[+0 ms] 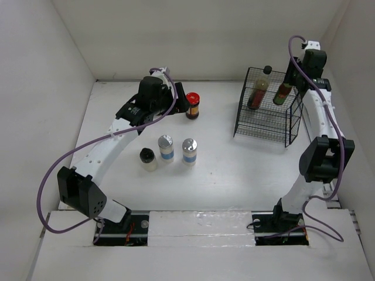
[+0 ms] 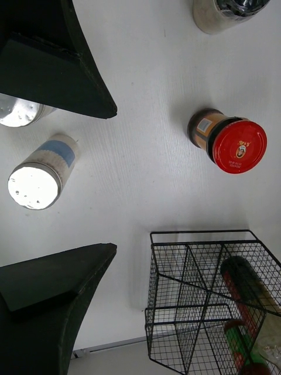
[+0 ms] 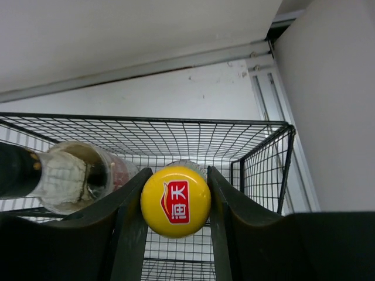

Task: Organize the condiment bottles

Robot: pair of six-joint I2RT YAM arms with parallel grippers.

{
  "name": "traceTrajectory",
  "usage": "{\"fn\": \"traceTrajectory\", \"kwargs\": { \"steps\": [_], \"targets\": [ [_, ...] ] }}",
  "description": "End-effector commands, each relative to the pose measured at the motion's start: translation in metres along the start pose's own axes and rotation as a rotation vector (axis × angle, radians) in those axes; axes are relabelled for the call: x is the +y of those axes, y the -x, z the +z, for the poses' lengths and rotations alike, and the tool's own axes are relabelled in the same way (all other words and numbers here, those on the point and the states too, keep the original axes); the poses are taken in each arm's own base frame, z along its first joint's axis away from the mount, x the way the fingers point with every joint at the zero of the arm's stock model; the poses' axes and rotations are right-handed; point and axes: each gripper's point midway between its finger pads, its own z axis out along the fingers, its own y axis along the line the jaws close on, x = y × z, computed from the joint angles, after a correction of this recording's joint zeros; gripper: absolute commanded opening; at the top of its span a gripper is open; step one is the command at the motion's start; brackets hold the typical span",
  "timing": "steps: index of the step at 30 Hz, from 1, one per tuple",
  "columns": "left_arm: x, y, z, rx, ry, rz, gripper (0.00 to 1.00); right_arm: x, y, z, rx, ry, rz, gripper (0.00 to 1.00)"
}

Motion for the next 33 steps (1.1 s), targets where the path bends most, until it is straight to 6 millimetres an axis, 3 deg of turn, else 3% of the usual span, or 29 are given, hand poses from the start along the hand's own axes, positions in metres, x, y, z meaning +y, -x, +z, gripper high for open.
{"fn": "traceTrajectory", "kwargs": {
  "steps": [1,8,16,19,21,22,26,29,31,32,33],
  "targets": [
    [-0.007,0.008,-0.008,-0.038,-0.028,0.002,0.84,0.012,0.051,-0.009,-0.2,0.033,0.02,0.05],
    [-0.006,0.0,-0.002,-0.016,-0.039,-0.007,0.84,0.019,0.001,0.018,-0.085,0.054,0.02,0.16],
    [-0.004,-0.001,-0.004,-0.021,-0.031,-0.007,0.84,0.019,-0.031,0.033,0.02,0.047,0.025,0.35],
    [-0.005,0.001,-0.007,-0.029,-0.036,-0.007,0.84,0.019,-0.032,0.033,0.021,0.047,0.035,0.54],
    [-0.005,0.001,-0.007,-0.029,-0.036,-0.007,0.84,0.021,-0.017,0.026,-0.007,0.058,0.036,0.68],
    [-0.004,0.002,-0.007,-0.033,-0.028,-0.007,0.84,0.022,-0.015,0.024,-0.006,0.058,0.045,0.7],
    [-0.002,0.003,-0.006,-0.039,-0.018,0.002,0.84,0.021,0.026,-0.003,-0.094,0.056,0.049,0.73],
    [-0.004,0.01,-0.011,-0.061,-0.02,0.012,0.8,0.015,0.054,-0.03,-0.152,0.033,0.054,0.81],
    [-0.005,0.012,-0.015,-0.069,-0.024,0.012,0.74,0.02,0.065,-0.053,-0.183,0.045,0.062,0.81],
    [-0.004,0.01,-0.016,-0.067,-0.023,0.012,0.62,0.019,0.065,-0.061,-0.19,0.045,0.062,0.75],
    [-0.004,0.01,-0.016,-0.068,-0.023,0.021,0.53,0.038,0.072,-0.071,-0.228,0.085,0.053,0.63]
  ]
}}
